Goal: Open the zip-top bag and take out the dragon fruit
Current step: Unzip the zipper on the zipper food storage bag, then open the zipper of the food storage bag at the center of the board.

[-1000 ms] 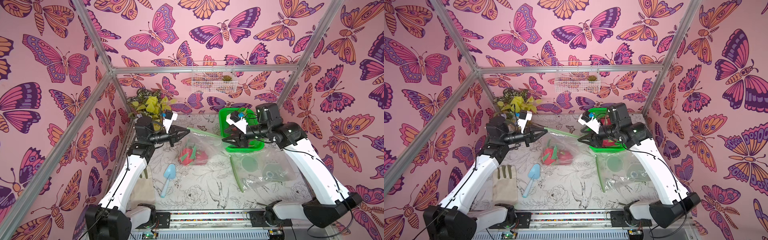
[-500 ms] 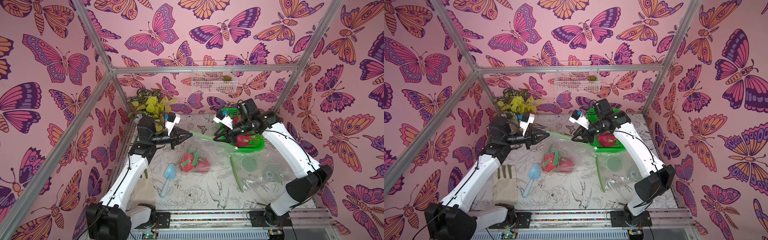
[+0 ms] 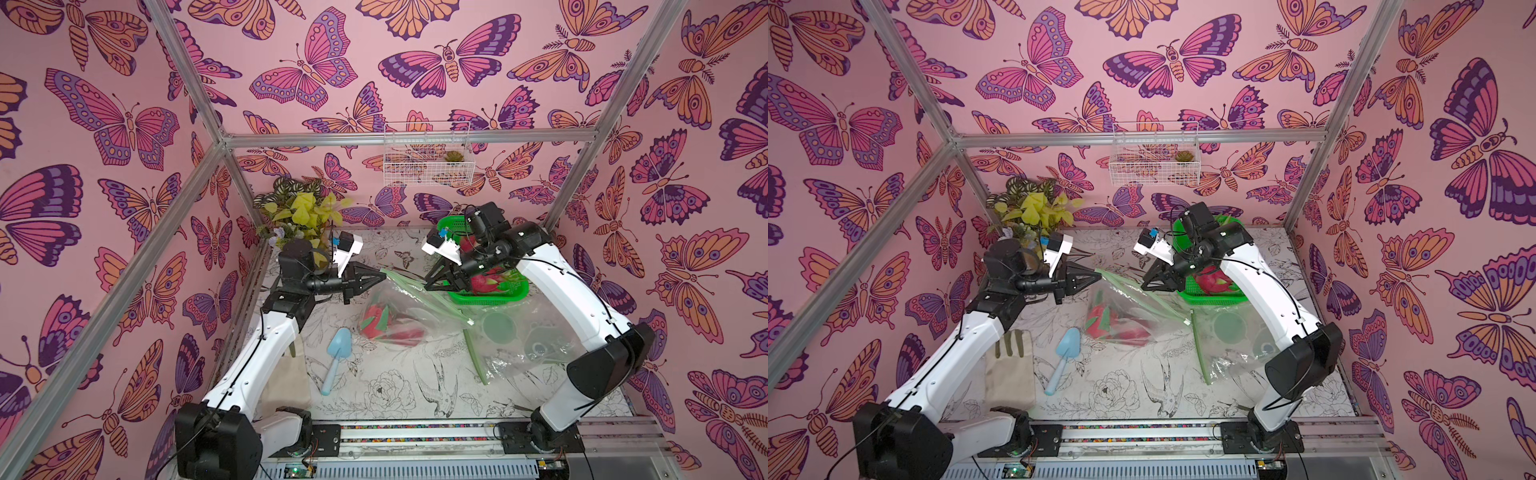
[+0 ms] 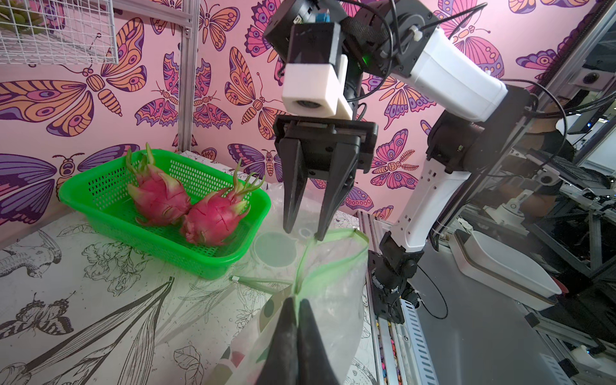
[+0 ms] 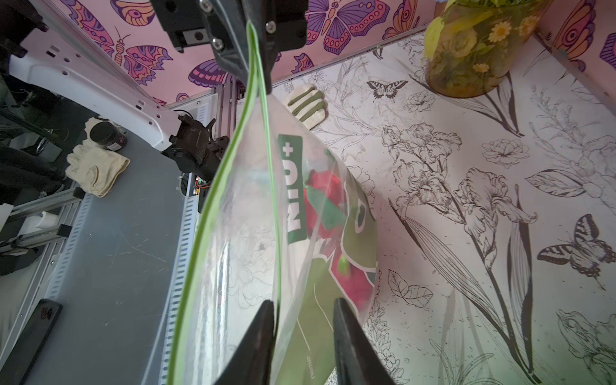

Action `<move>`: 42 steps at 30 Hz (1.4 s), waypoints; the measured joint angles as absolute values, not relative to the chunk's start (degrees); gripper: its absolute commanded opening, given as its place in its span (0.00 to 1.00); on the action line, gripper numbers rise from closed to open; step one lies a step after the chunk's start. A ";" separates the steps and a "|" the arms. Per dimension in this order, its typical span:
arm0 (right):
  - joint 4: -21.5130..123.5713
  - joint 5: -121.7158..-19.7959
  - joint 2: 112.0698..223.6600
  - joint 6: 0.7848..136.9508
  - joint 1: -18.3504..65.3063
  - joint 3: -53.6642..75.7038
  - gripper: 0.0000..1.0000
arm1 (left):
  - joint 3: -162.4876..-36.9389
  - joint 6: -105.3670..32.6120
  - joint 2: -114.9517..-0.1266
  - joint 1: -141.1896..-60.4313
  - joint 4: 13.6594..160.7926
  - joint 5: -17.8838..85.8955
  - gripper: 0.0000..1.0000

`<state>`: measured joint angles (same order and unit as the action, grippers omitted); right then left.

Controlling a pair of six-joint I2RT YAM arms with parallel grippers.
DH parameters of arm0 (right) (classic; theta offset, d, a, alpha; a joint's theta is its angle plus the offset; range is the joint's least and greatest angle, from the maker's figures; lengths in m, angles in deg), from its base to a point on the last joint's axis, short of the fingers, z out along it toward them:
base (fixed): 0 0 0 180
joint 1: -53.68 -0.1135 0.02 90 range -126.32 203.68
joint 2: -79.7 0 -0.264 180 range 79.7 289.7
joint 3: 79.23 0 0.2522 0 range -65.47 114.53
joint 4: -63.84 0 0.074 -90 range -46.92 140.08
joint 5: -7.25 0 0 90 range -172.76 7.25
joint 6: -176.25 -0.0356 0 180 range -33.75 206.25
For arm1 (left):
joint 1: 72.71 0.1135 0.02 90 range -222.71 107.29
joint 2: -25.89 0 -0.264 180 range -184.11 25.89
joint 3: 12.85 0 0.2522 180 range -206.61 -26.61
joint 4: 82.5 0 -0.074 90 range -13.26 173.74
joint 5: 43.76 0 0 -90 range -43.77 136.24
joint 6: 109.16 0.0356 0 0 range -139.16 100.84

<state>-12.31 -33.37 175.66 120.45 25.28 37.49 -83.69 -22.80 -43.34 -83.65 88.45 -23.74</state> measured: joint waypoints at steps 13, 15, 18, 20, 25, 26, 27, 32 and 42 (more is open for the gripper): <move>-10.63 -33.35 174.94 118.26 22.44 33.60 0.00 | -83.67 -22.58 -43.34 -83.65 88.45 -23.13 0.00; -10.35 -34.18 174.94 117.41 22.41 33.79 0.00 | -83.67 -22.60 -43.34 -83.67 88.45 -22.80 0.00; -9.34 -35.93 174.94 114.59 22.41 34.62 0.00 | -83.69 -22.86 -43.25 -83.74 88.50 -21.62 0.10; -7.81 -37.33 174.81 111.99 22.39 35.06 0.00 | -83.78 -23.39 -43.23 -83.78 88.67 -20.61 0.24; -2.08 -42.18 172.87 102.59 21.50 35.67 0.00 | -84.50 -25.68 -43.01 -84.31 89.24 -16.57 0.45; -1.14 -43.14 172.47 100.86 21.23 35.93 0.00 | -84.61 -25.75 -42.88 -84.35 89.39 -15.70 0.48; 0.17 -44.73 171.84 98.77 20.80 36.07 0.00 | -84.78 -26.29 -42.71 -84.35 89.31 -14.52 0.50; 2.62 -51.12 170.77 90.13 18.92 39.21 0.00 | -87.40 -27.85 -41.72 -84.37 86.38 -7.35 0.56; 5.48 -60.97 170.90 80.95 18.37 40.61 0.00 | -93.50 -30.67 -38.86 -85.25 77.61 1.20 0.54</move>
